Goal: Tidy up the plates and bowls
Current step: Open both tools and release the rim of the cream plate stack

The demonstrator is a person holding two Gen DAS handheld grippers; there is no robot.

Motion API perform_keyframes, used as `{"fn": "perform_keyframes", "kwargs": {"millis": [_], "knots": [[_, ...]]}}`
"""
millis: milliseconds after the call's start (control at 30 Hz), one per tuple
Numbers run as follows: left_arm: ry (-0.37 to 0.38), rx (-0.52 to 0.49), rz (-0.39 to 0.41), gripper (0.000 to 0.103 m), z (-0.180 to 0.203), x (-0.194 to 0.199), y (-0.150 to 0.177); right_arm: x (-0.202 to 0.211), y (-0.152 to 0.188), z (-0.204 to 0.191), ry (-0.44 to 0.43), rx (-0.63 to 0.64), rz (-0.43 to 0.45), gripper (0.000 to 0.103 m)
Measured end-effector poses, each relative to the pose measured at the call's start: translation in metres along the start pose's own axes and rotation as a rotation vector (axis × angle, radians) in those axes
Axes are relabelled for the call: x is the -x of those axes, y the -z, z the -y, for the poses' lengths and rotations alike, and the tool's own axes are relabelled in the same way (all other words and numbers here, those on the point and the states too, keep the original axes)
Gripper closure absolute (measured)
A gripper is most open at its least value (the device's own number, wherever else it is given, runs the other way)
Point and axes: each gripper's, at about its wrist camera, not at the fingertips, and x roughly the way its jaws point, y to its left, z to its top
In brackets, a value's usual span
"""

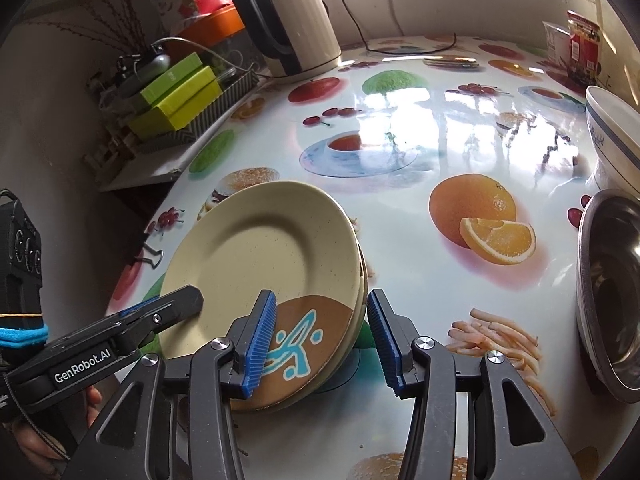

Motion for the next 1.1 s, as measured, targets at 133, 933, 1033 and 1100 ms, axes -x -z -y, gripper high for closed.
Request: {"fn": "perform_keyframes", "kwargs": {"millis": [133, 933, 1033, 1100], "knots": [[-0.014, -0.012, 0.002, 0.062, 0.004, -0.004, -0.007, -0.003, -0.005, 0.000, 0.010, 0.002, 0.003, 0.056], [-0.048, -0.094, -0.009, 0.062, 0.028, -0.045, -0.069, -0.037, -0.069, 0.025, 0.045, -0.051, 0.003, 0.056], [-0.052, -0.100, -0.009, 0.062, 0.030, -0.048, -0.075, -0.038, -0.075, 0.026, 0.057, -0.044, 0.009, 0.056], [-0.054, -0.102, -0.009, 0.062, 0.031, -0.051, -0.078, -0.039, -0.079, 0.027, 0.063, -0.041, 0.009, 0.056]]}}
